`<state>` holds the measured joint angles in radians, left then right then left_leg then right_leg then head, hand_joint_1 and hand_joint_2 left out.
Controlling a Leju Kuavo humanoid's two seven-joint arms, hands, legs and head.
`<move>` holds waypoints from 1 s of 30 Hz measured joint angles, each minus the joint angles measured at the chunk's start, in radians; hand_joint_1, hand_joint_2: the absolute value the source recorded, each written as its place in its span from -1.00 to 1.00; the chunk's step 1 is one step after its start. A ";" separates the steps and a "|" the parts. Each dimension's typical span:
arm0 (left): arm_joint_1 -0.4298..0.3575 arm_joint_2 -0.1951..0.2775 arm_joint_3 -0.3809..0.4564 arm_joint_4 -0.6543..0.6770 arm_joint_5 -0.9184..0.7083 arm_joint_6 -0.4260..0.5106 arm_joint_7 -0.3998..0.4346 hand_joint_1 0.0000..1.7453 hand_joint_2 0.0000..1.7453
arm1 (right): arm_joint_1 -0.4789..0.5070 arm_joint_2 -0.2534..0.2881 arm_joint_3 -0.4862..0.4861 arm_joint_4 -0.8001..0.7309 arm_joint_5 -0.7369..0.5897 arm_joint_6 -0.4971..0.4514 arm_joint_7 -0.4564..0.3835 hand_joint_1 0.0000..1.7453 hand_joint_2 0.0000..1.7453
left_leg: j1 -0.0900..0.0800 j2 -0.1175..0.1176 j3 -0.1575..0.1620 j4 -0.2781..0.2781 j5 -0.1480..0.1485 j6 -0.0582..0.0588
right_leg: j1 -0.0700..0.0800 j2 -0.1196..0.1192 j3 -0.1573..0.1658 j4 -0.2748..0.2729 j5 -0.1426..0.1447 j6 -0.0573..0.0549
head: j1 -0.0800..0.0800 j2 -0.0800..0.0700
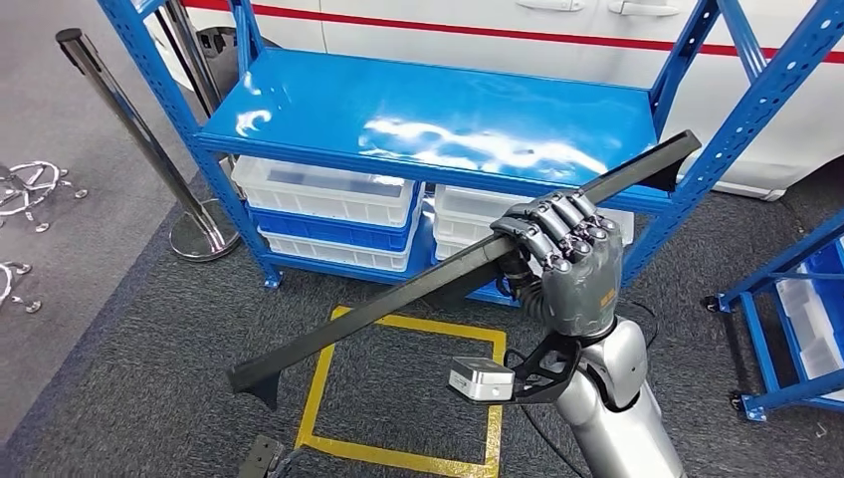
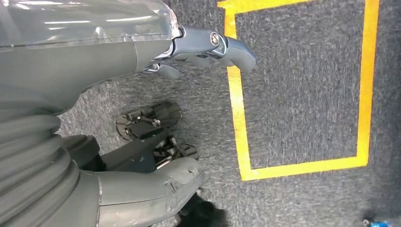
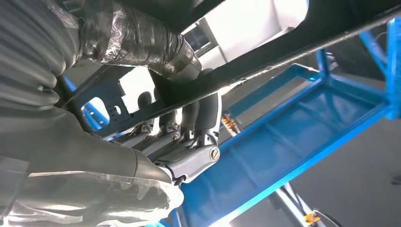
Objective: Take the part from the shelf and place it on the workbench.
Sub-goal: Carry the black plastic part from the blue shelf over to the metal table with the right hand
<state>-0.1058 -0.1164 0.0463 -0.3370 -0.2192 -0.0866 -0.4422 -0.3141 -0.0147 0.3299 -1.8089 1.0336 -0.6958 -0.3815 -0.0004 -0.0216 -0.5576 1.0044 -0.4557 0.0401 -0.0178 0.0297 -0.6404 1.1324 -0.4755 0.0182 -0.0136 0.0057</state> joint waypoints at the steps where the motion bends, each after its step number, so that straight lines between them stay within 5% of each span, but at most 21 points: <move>1: -0.002 0.000 -0.002 0.000 0.000 0.000 -0.001 -1.00 1.00 | -0.002 -0.005 0.003 0.000 0.000 0.000 0.000 1.00 1.00 | 0.000 -0.007 -0.007 0.008 -0.001 -0.004 | -0.001 0.015 0.028 -0.049 0.012 -0.004 | 0.000 0.000; 3: -0.005 0.000 -0.005 0.000 0.000 0.000 -0.001 -1.00 1.00 | -0.004 -0.013 0.008 0.000 0.003 0.000 0.000 1.00 1.00 | 0.001 -0.021 -0.021 0.018 0.001 -0.015 | 0.002 0.027 0.041 -0.081 0.011 -0.011 | 0.000 0.000; 6: -0.004 0.003 -0.009 0.001 0.001 0.001 -0.002 -1.00 1.00 | -0.008 -0.019 0.014 0.000 0.007 0.000 -0.001 1.00 1.00 | 0.002 -0.031 -0.034 0.030 -0.005 -0.031 | -0.004 -0.002 0.043 -0.092 0.019 -0.026 | -0.001 0.000; 10: -0.005 0.006 -0.015 0.001 0.003 0.002 -0.004 -1.00 1.00 | -0.011 -0.021 0.017 -0.001 0.016 0.000 -0.003 1.00 1.00 | 0.010 0.004 -0.128 0.231 -0.108 -0.053 | -0.005 -0.045 0.043 -0.101 0.024 -0.039 | -0.005 0.000; 12: -0.002 0.007 -0.018 0.001 0.007 0.002 -0.004 -1.00 1.00 | -0.010 -0.022 0.018 -0.001 0.019 0.000 -0.006 1.00 1.00 | 0.015 0.011 -0.152 0.284 -0.111 -0.061 | -0.005 -0.066 0.042 -0.100 0.023 -0.038 | -0.006 0.000; 16: -0.003 0.008 -0.023 0.002 0.015 0.002 -0.007 -1.00 1.00 | -0.011 -0.023 0.018 -0.002 0.023 0.000 -0.010 1.00 1.00 | 0.013 0.058 -0.040 0.062 -0.002 -0.058 | -0.003 -0.099 0.043 -0.096 0.021 -0.029 | -0.005 0.000; 18: -0.005 0.008 -0.025 0.002 0.018 0.002 -0.009 -1.00 1.00 | -0.012 -0.023 0.018 -0.003 0.026 0.000 -0.014 1.00 1.00 | 0.005 0.073 -0.023 0.015 0.004 -0.046 | 0.001 -0.113 0.043 -0.097 0.023 -0.018 | -0.005 0.000; 20: -0.003 0.010 -0.028 0.002 0.020 0.002 -0.011 -1.00 1.00 | -0.013 -0.024 0.019 -0.003 0.028 0.000 -0.016 1.00 1.00 | 0.005 0.054 -0.027 0.010 0.011 -0.030 | 0.001 -0.125 0.044 -0.099 0.022 -0.006 | -0.005 0.000; 22: -0.001 0.012 -0.030 0.003 0.020 0.002 -0.014 -1.00 1.00 | -0.016 -0.024 0.019 -0.004 0.029 0.000 -0.016 1.00 1.00 | 0.008 0.037 -0.026 0.001 0.020 -0.015 | -0.001 -0.097 0.033 -0.069 -0.002 0.003 | -0.004 0.000; 24: -0.003 0.012 -0.032 0.004 0.020 0.002 -0.016 -1.00 1.00 | -0.017 -0.024 0.020 -0.005 0.030 0.000 -0.016 1.00 1.00 | 0.008 0.022 -0.027 -0.002 0.026 -0.004 | -0.003 -0.050 -0.015 0.037 -0.064 0.005 | -0.004 0.000; 26: -0.003 0.011 -0.035 0.004 0.020 0.002 -0.016 -1.00 1.00 | -0.014 -0.026 0.020 -0.006 0.030 0.000 -0.016 1.00 1.00 | 0.005 0.002 -0.031 0.000 0.027 0.001 | -0.002 -0.032 -0.073 0.158 -0.110 0.005 | -0.004 0.000; 28: -0.001 0.011 -0.037 0.005 0.020 0.003 -0.016 -1.00 1.00 | -0.013 -0.028 0.020 -0.005 0.030 0.000 -0.016 1.00 1.00 | 0.004 -0.022 -0.033 0.005 0.027 0.001 | -0.003 -0.029 -0.078 0.163 -0.085 0.003 | -0.004 0.000; 30: -0.001 0.011 -0.039 0.005 0.021 0.003 -0.016 -1.00 1.00 | -0.014 -0.028 0.020 -0.006 0.030 0.000 -0.016 1.00 1.00 | 0.005 -0.047 -0.035 0.013 0.024 -0.003 | -0.006 -0.005 -0.023 0.049 -0.020 -0.001 | -0.004 0.000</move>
<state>-0.1068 -0.1050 0.0075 -0.3317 -0.1984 -0.0835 -0.4583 -0.3283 -0.0425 0.3497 -1.8144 1.0634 -0.6962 -0.3976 0.0044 -0.0683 -0.5927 1.0174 -0.4314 0.0372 -0.0235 0.0244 -0.6630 1.1811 -0.4953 0.0167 -0.0174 0.0057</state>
